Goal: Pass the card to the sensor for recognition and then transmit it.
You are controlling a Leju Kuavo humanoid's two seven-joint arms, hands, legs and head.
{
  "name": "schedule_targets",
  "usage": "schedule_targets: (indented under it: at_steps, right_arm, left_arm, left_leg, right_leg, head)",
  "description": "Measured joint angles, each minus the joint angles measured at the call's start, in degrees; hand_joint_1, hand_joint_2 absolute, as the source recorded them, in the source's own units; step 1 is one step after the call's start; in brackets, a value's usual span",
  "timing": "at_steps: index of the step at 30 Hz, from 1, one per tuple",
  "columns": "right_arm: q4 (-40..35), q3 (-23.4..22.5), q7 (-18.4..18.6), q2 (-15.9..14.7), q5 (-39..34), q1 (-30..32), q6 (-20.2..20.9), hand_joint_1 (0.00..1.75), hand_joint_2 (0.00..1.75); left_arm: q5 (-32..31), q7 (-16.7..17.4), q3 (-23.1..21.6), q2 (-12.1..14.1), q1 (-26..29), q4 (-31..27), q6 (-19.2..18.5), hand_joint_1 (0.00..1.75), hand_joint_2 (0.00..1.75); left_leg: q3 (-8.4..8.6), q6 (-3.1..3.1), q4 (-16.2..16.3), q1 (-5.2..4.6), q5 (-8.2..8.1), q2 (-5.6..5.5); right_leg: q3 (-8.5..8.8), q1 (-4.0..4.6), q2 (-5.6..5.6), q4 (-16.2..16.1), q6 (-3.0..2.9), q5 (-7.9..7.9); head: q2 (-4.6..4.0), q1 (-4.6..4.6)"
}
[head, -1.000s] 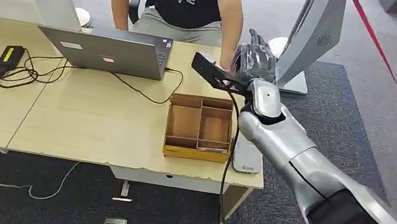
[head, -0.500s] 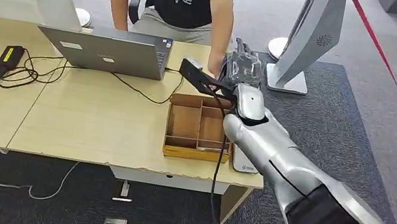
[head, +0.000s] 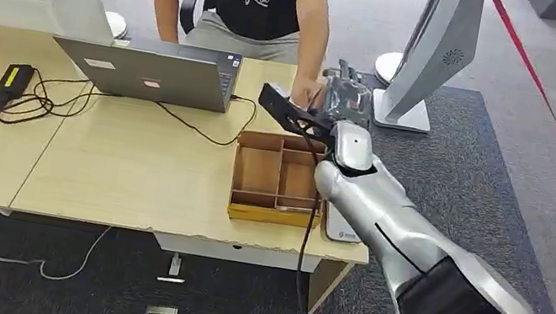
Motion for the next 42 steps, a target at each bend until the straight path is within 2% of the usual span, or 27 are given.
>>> schedule_targets:
  at_steps: [28, 29, 34, 36, 39, 41, 42]
  right_arm:
    - [1.38, -0.04, -1.77, 0.35, -1.27, -0.72, -2.08, 0.0, 1.75]
    - [1.38, -0.09, -2.19, 0.35, -1.73, -0.74, -2.58, 0.0, 1.75]
    - [1.03, -0.85, -5.94, 0.13, -6.05, -0.86, -5.51, 0.0, 1.75]
    - [-0.22, -1.4, -8.53, -0.26, -8.84, -0.73, -6.98, 0.0, 1.75]
    - [-3.85, -2.95, -14.87, -1.2, -16.08, 0.87, -7.89, 0.0, 1.75]
    - [-10.41, -4.09, -21.22, -2.9, -22.07, 4.53, -7.21, 0.0, 1.75]
    - [-12.67, -4.35, -21.71, -3.57, -22.38, 6.1, -7.21, 0.0, 1.75]
  left_arm:
    - [-0.26, -0.22, 0.02, 0.0, 0.4, 0.0, 1.05, 0.0, 1.75]
    - [-0.26, -0.22, 0.02, 0.0, 0.4, 0.0, 1.14, 0.0, 0.0]
    - [-0.26, -0.22, 0.02, 0.0, 0.52, 0.0, 1.49, 0.0, 0.0]
    - [-0.26, -0.31, 0.15, -0.02, 0.67, 0.0, 2.08, 0.0, 0.0]
    - [-0.26, -0.7, 0.35, -0.02, 0.79, 0.02, 2.47, 0.0, 0.0]
    - [-0.26, -0.81, 0.79, -0.04, 0.8, 0.02, 2.45, 0.0, 0.0]
    - [-0.26, -0.81, 0.98, -0.04, 0.8, 0.02, 2.38, 0.0, 0.0]
  left_leg:
    - [-0.01, 0.0, 0.0, 0.0, 0.0, 0.0]
    - [-0.01, 0.0, 0.0, 0.0, 0.0, 0.0]
    - [-0.01, 0.0, 0.0, 0.0, 0.0, 0.0]
    - [0.0, 0.0, 0.0, 0.0, 0.0, 0.0]
    - [0.03, 0.0, 0.0, 0.01, 0.0, -0.01]
    - [0.08, -0.01, 0.0, 0.02, -0.01, 0.0]
    - [0.08, 0.0, 0.0, 0.02, -0.02, -0.01]
  right_leg:
    - [0.0, 0.0, 0.0, 0.0, 0.0, 0.0]
    - [0.0, 0.0, 0.0, 0.0, 0.0, 0.0]
    - [0.0, 0.0, 0.0, 0.0, 0.0, 0.0]
    - [-0.01, 0.0, 0.0, 0.0, 0.0, 0.0]
    - [0.02, 0.01, 0.0, -0.01, 0.0, 0.0]
    - [0.04, 0.02, 0.0, -0.04, -0.02, -0.02]
    - [0.06, 0.02, 0.0, -0.04, -0.02, -0.02]
  head:
    - [0.0, 0.02]
    - [0.0, 0.02]
    - [0.0, 0.02]
    - [0.02, 0.02]
    - [0.02, 0.02]
    - [0.02, 0.02]
    - [0.02, 0.04]
